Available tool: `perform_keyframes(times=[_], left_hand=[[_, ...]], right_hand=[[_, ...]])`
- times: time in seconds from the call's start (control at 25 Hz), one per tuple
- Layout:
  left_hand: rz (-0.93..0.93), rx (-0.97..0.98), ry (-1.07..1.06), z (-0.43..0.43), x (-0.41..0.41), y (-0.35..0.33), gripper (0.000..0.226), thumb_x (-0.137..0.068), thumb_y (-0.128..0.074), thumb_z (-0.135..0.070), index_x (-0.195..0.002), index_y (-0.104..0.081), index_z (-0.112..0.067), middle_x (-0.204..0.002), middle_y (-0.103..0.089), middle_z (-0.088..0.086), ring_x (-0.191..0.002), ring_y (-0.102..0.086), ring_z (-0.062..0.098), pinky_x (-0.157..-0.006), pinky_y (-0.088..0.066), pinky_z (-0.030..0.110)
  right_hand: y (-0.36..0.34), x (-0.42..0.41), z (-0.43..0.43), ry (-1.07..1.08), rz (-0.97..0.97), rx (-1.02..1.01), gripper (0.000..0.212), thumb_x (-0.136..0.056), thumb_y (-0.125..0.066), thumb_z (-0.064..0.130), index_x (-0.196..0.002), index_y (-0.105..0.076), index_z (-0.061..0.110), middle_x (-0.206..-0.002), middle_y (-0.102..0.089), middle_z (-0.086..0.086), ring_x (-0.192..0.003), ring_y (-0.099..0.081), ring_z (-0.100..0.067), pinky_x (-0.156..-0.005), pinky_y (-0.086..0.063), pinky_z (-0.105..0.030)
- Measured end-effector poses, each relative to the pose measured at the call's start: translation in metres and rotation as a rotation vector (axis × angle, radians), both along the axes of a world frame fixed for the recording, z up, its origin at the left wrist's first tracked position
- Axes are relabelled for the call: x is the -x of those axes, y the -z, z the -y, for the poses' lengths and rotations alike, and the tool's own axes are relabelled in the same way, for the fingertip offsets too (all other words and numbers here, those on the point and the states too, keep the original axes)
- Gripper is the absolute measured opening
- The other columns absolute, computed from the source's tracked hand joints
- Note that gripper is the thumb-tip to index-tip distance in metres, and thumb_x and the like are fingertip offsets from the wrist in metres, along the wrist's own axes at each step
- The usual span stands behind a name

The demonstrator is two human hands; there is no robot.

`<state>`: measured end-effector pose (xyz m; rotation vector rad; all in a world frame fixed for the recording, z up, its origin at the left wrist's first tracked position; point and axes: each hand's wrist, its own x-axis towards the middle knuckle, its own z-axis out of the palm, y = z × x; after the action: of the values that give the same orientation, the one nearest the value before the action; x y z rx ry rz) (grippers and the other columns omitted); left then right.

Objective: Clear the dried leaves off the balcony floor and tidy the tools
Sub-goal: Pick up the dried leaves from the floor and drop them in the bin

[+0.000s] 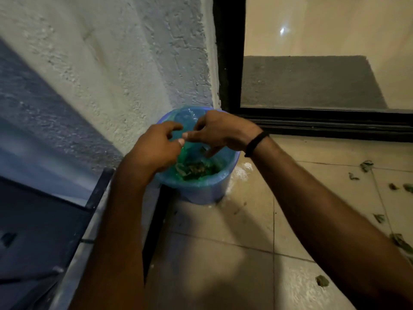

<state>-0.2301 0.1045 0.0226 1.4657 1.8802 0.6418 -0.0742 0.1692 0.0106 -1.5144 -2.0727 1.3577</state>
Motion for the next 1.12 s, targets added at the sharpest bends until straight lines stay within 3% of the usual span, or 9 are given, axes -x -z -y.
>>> perform_keyframes(times=[0.08,0.16,0.28,0.4,0.6,0.76,0.84,0.96,1.12], left_hand=[[0.087,-0.131,-0.056,0.003,0.004,-0.01,0.043,-0.072,-0.061,-0.035,-0.114,-0.07,-0.028,-0.107,-0.067,0.009,-0.095,-0.071,0.032,-0.088,-0.059,0.049],[0.136,-0.263,-0.094,0.006,0.006,-0.022,0.022,-0.082,-0.066,-0.026,-0.102,-0.073,-0.023,-0.089,-0.071,0.007,-0.076,-0.073,0.023,-0.082,-0.062,0.044],[0.337,-0.439,-0.044,0.012,-0.013,-0.038,0.009,-0.094,-0.064,-0.01,-0.097,-0.071,-0.005,-0.079,-0.069,0.011,-0.068,-0.067,0.014,-0.072,-0.061,0.032],[0.492,-0.541,0.05,0.018,-0.054,-0.037,0.011,-0.096,-0.064,-0.012,-0.094,-0.069,-0.003,-0.076,-0.069,0.01,-0.066,-0.065,0.014,-0.067,-0.057,0.029],[0.488,-0.297,0.197,0.031,-0.149,0.013,0.002,-0.09,-0.069,-0.028,-0.091,-0.07,-0.026,-0.076,-0.072,-0.005,-0.072,-0.07,0.01,-0.073,-0.061,0.038],[0.201,0.034,0.373,0.045,-0.195,0.071,0.011,-0.094,-0.065,-0.026,-0.104,-0.068,-0.029,-0.087,-0.068,-0.01,-0.079,-0.063,-0.001,-0.066,-0.049,0.018],[0.098,0.143,0.388,0.047,-0.2,0.102,0.015,-0.096,-0.061,-0.021,-0.107,-0.068,-0.026,-0.093,-0.069,-0.007,-0.079,-0.06,0.001,-0.062,-0.042,0.016],[-0.022,0.187,0.332,0.034,-0.199,0.137,0.019,-0.095,-0.057,-0.017,-0.11,-0.067,-0.023,-0.099,-0.069,-0.004,-0.078,-0.057,0.002,-0.06,-0.038,0.015],[0.017,0.114,0.21,0.011,-0.211,0.174,0.024,-0.098,-0.057,-0.017,-0.12,-0.065,-0.02,-0.1,-0.066,-0.007,-0.078,-0.058,0.0,-0.06,-0.038,0.012]], right_hand=[[-0.005,-0.001,0.0,0.109,-0.086,-0.098,0.018,-0.092,-0.068,0.022,-0.092,-0.069,0.005,-0.082,-0.07,-0.007,-0.067,-0.071,-0.018,-0.062,-0.06,-0.026],[-0.008,-0.007,-0.001,0.316,-0.279,-0.197,0.013,-0.089,-0.064,0.014,-0.08,-0.071,0.007,-0.079,-0.073,-0.011,-0.066,-0.073,-0.023,-0.065,-0.063,-0.04],[-0.004,-0.04,-0.011,0.605,-0.301,-0.486,0.024,-0.088,-0.059,0.026,-0.067,-0.068,0.017,-0.068,-0.072,-0.009,-0.061,-0.071,-0.021,-0.067,-0.06,-0.046],[0.03,-0.084,-0.021,0.819,-0.267,-0.502,0.029,-0.088,-0.059,0.035,-0.062,-0.064,0.022,-0.069,-0.071,-0.009,-0.066,-0.07,-0.023,-0.069,-0.058,-0.048],[0.144,-0.16,-0.004,0.884,0.035,-0.329,0.022,-0.093,-0.062,0.028,-0.09,-0.074,0.01,-0.085,-0.071,0.0,-0.082,-0.065,-0.016,-0.079,-0.054,-0.035],[0.22,-0.182,0.024,0.734,0.132,-0.133,0.016,-0.097,-0.053,0.019,-0.1,-0.068,0.024,-0.094,-0.059,0.002,-0.088,-0.054,-0.013,-0.077,-0.041,-0.027],[0.238,-0.179,0.025,0.562,0.224,-0.186,0.022,-0.096,-0.054,0.013,-0.112,-0.068,0.013,-0.107,-0.06,-0.008,-0.098,-0.056,-0.022,-0.084,-0.044,-0.033],[0.25,-0.169,0.026,0.433,0.33,-0.321,0.017,-0.096,-0.053,0.012,-0.102,-0.068,0.008,-0.104,-0.057,-0.012,-0.096,-0.053,-0.028,-0.081,-0.044,-0.032],[0.256,-0.198,0.033,0.706,0.284,-0.361,0.017,-0.098,-0.047,0.01,-0.108,-0.061,0.01,-0.107,-0.057,-0.009,-0.098,-0.053,-0.023,-0.08,-0.044,-0.024]])
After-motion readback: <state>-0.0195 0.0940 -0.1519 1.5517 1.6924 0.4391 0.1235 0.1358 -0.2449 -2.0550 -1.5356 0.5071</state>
